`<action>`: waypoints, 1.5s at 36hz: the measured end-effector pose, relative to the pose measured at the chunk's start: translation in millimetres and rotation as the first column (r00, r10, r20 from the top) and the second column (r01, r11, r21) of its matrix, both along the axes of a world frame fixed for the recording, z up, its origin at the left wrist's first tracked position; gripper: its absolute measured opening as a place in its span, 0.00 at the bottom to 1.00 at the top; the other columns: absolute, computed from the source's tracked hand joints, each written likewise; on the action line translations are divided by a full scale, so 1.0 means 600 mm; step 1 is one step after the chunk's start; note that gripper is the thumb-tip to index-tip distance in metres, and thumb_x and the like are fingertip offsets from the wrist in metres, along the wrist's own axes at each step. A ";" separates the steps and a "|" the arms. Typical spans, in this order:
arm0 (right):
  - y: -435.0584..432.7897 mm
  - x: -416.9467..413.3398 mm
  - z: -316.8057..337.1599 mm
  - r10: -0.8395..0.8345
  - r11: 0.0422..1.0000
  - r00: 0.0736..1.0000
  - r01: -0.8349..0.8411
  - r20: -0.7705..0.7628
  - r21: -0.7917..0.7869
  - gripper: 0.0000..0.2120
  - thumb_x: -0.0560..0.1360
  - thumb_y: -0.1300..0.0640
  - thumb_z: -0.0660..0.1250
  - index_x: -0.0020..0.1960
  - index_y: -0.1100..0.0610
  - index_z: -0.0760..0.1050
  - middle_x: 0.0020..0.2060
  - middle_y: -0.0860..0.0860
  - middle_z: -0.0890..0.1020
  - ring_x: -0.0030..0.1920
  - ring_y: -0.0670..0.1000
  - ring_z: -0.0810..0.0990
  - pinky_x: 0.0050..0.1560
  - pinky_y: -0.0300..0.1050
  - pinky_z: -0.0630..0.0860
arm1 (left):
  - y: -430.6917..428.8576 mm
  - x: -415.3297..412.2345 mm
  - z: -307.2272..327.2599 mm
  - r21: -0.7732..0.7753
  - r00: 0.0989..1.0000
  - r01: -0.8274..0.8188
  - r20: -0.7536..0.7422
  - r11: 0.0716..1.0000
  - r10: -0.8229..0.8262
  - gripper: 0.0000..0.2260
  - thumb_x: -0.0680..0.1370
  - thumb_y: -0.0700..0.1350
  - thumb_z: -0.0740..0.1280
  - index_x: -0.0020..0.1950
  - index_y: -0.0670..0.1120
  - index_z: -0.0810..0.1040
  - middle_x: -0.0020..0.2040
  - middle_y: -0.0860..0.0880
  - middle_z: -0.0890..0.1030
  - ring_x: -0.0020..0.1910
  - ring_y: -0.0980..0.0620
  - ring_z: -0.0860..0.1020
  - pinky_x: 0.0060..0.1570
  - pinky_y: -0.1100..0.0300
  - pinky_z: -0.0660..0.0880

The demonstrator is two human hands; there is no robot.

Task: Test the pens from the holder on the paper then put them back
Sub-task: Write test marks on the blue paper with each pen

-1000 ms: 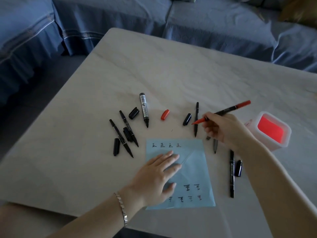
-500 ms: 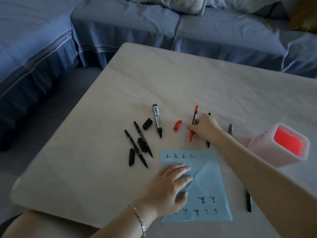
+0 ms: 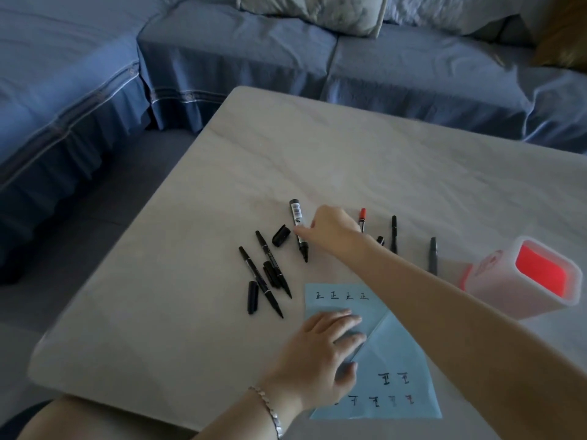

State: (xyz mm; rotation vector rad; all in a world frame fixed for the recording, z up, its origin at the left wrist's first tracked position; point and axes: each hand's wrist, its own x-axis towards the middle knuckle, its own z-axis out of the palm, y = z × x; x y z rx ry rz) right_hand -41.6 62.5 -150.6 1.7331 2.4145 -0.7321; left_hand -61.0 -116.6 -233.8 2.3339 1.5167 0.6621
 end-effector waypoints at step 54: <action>-0.140 0.215 -0.077 -0.427 0.754 0.347 0.646 -0.835 -0.117 0.15 0.70 0.65 0.69 0.29 0.59 0.68 0.23 0.50 0.71 0.24 0.42 0.69 0.29 0.33 0.68 | 0.014 0.038 -0.009 0.117 0.988 -0.003 -0.153 0.993 0.021 0.09 0.73 0.50 0.59 0.50 0.51 0.75 0.64 0.48 0.76 0.64 0.50 0.68 0.66 0.54 0.59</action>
